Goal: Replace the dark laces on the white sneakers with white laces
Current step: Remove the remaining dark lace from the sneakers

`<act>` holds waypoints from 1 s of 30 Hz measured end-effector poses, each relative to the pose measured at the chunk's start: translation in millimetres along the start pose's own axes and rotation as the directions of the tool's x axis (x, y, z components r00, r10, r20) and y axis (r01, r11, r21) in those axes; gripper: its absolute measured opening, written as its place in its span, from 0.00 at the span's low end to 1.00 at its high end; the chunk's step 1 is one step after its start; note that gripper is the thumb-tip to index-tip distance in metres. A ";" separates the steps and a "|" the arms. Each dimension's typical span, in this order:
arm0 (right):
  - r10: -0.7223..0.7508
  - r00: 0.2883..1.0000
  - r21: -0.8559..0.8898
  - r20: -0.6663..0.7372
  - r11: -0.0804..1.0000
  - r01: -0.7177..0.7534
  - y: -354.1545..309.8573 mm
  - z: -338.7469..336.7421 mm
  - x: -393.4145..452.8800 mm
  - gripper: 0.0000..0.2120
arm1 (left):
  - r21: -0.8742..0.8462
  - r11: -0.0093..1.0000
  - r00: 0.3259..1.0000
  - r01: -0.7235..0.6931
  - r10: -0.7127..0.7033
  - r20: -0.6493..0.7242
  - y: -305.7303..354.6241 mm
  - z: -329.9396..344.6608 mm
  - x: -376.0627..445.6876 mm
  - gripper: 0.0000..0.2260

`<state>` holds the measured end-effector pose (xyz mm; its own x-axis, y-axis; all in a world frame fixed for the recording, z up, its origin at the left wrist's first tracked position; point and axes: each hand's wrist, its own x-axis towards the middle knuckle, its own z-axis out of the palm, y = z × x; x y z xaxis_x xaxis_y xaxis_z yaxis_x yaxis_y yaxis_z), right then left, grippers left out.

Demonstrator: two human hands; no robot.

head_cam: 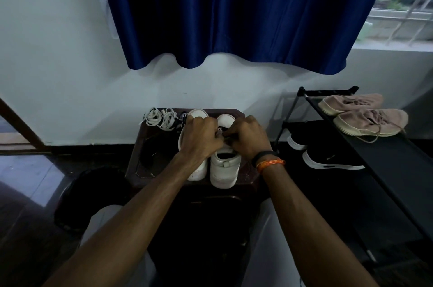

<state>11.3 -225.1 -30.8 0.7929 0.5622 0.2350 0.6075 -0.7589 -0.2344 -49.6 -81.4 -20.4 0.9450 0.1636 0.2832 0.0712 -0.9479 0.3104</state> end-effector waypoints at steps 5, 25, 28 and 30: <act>0.197 0.962 0.390 -0.189 0.914 -0.111 -1.2 -8.4 -4.1 0.06 | -0.066 0.997 0.999 0.039 -0.040 -0.008 -4.6 2.6 -1.1 0.09; 0.062 0.998 -0.084 -0.001 0.995 -0.062 -13.6 -0.3 -2.8 0.10 | -0.086 0.996 0.999 0.031 -0.035 -0.039 -2.8 3.1 -2.6 0.12; 0.026 0.998 -0.089 -0.053 0.996 -0.031 -13.3 1.9 -5.1 0.05 | -0.093 0.995 0.999 0.029 -0.032 -0.040 -3.2 4.5 -3.1 0.11; 0.104 0.984 0.097 -0.144 0.991 -0.090 -11.7 -4.7 -7.5 0.03 | -0.114 0.993 0.998 0.041 -0.047 -0.044 -3.7 4.9 -4.1 0.10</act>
<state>-1.9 -221.9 -25.3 0.8366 0.4273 0.3428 0.5352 -0.7710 -0.3452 -52.1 -79.9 -27.2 0.9257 0.2194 0.3080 0.0732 -0.9031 0.4232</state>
